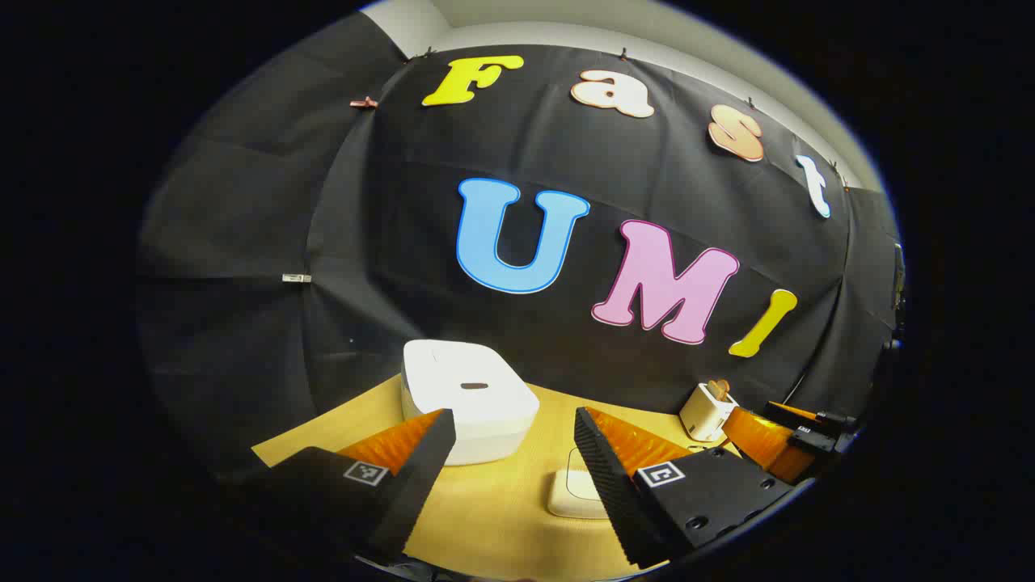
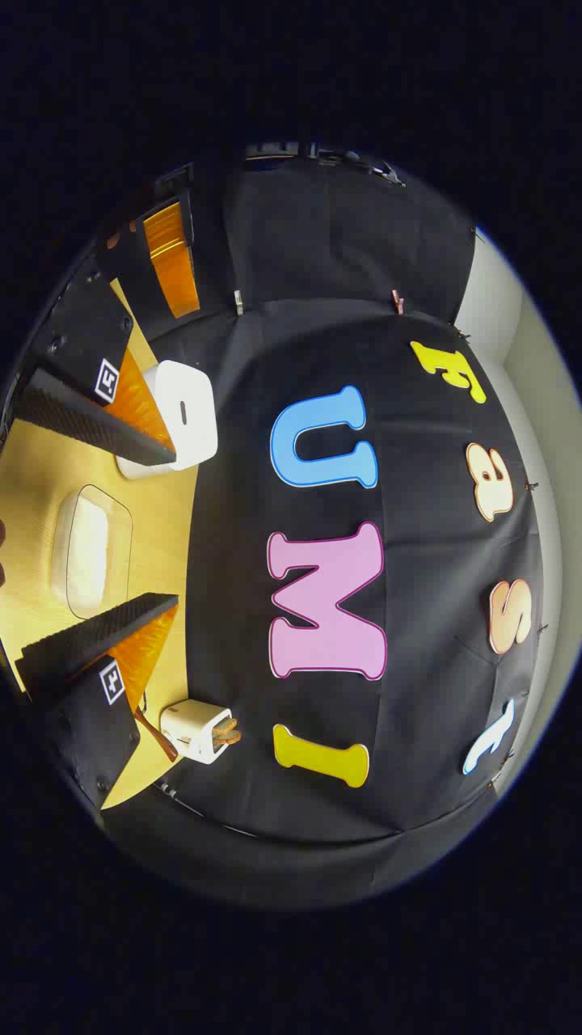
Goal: Close the left gripper, press the button to open the rice cooker; take a wooden spoon from the chopstick holder with the right hand, scoop a spoonful of rice and pour it into the rice cooker, then put the wooden spoon back into the chopstick holder.
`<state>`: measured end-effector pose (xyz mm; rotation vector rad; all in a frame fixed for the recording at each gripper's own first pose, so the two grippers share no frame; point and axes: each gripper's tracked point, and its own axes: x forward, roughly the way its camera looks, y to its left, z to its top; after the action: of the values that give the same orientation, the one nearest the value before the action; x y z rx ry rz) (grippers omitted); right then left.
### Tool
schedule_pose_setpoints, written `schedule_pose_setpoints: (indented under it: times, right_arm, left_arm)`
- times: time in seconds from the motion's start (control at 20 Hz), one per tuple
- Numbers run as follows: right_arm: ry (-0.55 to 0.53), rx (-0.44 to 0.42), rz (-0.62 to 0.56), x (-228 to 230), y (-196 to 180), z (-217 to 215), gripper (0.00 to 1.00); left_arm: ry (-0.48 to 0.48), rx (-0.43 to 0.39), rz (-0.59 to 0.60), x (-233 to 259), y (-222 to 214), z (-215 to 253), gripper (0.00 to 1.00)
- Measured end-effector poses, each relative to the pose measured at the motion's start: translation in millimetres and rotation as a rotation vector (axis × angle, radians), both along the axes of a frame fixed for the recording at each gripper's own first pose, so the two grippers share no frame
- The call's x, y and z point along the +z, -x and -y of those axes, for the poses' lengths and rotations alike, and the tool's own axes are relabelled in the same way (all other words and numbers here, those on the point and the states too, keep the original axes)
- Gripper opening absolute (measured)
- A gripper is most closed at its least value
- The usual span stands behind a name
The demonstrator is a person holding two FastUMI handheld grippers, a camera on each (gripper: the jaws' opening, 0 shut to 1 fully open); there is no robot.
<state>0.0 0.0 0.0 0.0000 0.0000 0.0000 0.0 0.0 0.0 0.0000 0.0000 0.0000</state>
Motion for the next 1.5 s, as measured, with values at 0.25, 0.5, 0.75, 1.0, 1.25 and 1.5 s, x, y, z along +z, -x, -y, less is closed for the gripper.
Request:
schedule_pose_setpoints:
  times: [0.25,0.5,0.75,1.0,1.25,1.5]
  right_arm:
    - [-0.010,-0.067,0.014,-1,-6,19,0.98]
    - [-0.056,-0.196,0.024,-11,2,39,0.99]
    - [-0.023,-0.297,0.022,-1,7,59,0.99]
    - [-0.028,-0.414,-0.015,-3,16,81,0.98]
    - [-0.015,-0.487,-0.029,-1,27,97,0.99]
    - [-0.055,-0.484,0.002,3,4,109,0.98]
  left_arm:
    - [-0.074,-0.003,0.010,4,-2,-3,0.96]
    - [-0.084,-0.060,-0.014,-2,-22,-1,0.96]
    - [-0.070,-0.115,-0.079,-15,-59,-11,0.96]
    - [-0.107,-0.199,-0.067,-21,-82,-19,0.96]
    - [-0.166,-0.267,-0.085,-31,-99,-12,0.92]
    - [-0.176,-0.256,-0.060,-7,-119,-7,0.72]
